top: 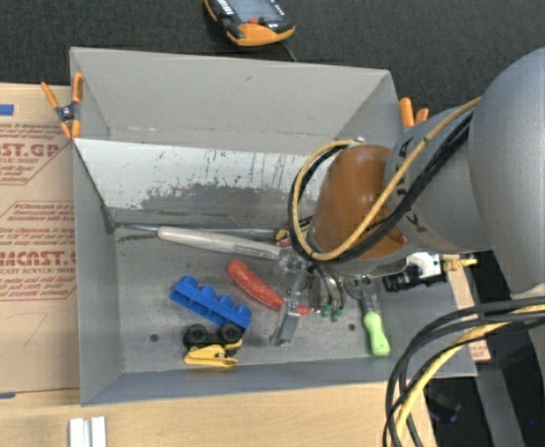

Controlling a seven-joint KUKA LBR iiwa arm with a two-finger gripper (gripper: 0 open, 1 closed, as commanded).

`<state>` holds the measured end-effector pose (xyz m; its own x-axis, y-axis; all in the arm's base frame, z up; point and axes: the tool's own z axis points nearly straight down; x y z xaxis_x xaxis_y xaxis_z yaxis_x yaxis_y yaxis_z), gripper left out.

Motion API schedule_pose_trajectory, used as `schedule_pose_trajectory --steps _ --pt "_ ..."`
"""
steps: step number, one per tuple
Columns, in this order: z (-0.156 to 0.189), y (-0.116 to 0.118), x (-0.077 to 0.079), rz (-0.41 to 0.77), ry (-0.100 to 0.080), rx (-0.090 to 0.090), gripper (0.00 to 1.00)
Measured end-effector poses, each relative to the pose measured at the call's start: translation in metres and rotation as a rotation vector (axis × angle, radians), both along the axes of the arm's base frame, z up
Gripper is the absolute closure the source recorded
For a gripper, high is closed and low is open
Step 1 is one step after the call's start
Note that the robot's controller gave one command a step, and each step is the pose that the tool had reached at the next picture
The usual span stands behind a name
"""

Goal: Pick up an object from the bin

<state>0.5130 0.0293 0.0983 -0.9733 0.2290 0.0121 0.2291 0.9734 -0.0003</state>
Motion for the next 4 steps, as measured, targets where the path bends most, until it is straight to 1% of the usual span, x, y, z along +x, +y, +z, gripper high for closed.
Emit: schedule_pose_trajectory --steps 1,2,4 --pt "-0.0286 0.0138 0.0235 -0.073 -0.023 -0.004 0.0" --pt "-0.0288 0.0145 0.016 -0.026 -0.008 -0.002 1.0" --pt "-0.0273 0.0146 0.0157 -0.026 -0.007 -0.002 1.0"
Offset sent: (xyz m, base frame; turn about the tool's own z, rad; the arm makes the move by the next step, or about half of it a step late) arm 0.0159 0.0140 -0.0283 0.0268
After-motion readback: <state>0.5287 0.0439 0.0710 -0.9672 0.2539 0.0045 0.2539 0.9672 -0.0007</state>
